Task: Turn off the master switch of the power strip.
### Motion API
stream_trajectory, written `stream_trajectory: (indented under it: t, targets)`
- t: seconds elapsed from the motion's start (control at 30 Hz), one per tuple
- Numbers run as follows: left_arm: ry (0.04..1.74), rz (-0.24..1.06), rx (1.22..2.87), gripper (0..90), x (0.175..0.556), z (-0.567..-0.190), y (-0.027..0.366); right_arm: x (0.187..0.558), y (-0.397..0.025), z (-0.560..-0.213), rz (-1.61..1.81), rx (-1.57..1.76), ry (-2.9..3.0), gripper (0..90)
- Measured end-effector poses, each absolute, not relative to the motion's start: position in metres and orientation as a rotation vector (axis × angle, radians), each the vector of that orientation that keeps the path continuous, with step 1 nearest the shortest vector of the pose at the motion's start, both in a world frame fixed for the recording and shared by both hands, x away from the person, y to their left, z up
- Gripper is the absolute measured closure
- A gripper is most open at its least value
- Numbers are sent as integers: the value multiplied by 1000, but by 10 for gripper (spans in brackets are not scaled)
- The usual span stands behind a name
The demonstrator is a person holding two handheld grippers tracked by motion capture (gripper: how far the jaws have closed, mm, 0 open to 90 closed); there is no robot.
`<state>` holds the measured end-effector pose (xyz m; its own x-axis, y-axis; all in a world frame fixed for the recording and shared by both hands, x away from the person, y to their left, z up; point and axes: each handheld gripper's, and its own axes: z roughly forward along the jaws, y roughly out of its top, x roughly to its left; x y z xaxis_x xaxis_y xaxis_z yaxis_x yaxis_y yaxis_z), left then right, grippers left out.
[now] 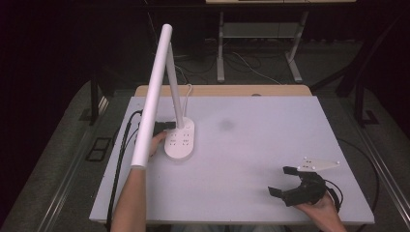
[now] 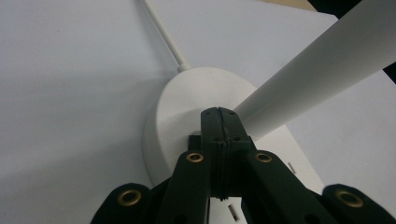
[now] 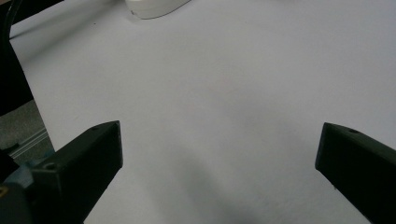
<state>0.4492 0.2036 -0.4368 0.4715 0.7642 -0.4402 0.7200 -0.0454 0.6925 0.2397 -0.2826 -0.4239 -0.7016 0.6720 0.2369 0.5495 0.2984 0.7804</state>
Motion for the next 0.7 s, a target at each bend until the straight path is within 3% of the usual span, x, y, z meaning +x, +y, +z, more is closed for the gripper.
stream_trajectory:
  t: [0.7]
  targets:
    - [1309, 5, 1713, 900, 449, -439, 207, 238, -282, -423, 1380, 1136, 2418, 0]
